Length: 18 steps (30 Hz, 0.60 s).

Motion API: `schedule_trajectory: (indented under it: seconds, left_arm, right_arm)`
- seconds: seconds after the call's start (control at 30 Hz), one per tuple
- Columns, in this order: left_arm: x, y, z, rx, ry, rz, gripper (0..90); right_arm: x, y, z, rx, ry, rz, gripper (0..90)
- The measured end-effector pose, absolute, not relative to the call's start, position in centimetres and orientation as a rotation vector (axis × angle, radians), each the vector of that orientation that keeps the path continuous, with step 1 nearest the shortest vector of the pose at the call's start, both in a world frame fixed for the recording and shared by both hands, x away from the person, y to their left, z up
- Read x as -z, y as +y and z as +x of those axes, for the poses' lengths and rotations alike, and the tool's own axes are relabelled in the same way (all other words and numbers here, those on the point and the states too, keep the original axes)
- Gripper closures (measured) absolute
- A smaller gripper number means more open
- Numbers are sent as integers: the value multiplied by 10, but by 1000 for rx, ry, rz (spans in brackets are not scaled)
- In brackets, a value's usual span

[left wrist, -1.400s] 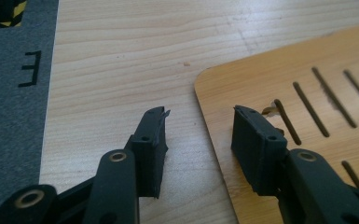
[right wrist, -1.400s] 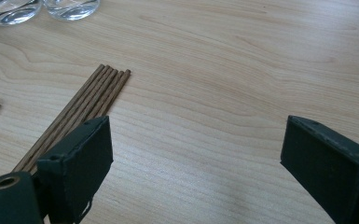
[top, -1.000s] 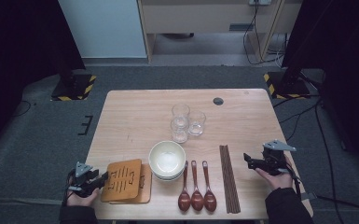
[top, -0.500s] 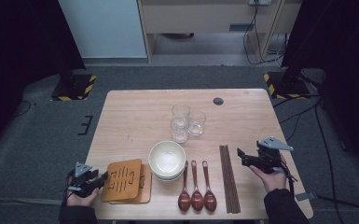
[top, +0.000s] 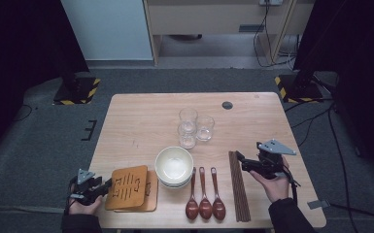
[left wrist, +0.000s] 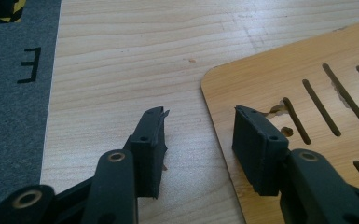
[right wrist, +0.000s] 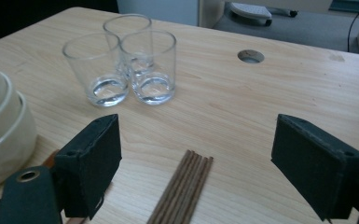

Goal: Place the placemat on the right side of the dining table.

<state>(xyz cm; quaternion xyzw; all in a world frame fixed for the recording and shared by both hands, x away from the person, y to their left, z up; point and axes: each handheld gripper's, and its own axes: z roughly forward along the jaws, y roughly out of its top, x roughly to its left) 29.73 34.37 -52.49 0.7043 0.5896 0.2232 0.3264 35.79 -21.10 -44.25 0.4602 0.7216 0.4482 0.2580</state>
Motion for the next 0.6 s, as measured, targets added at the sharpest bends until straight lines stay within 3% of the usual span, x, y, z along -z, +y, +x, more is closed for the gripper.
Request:
schedule_trajectory:
  seconds: [0.6]
  left_arm:
    - [525, 344, 297, -583, 1546, 1841, 531]
  right_arm:
    - [415, -168, 349, -1309, 1968, 1152, 174]
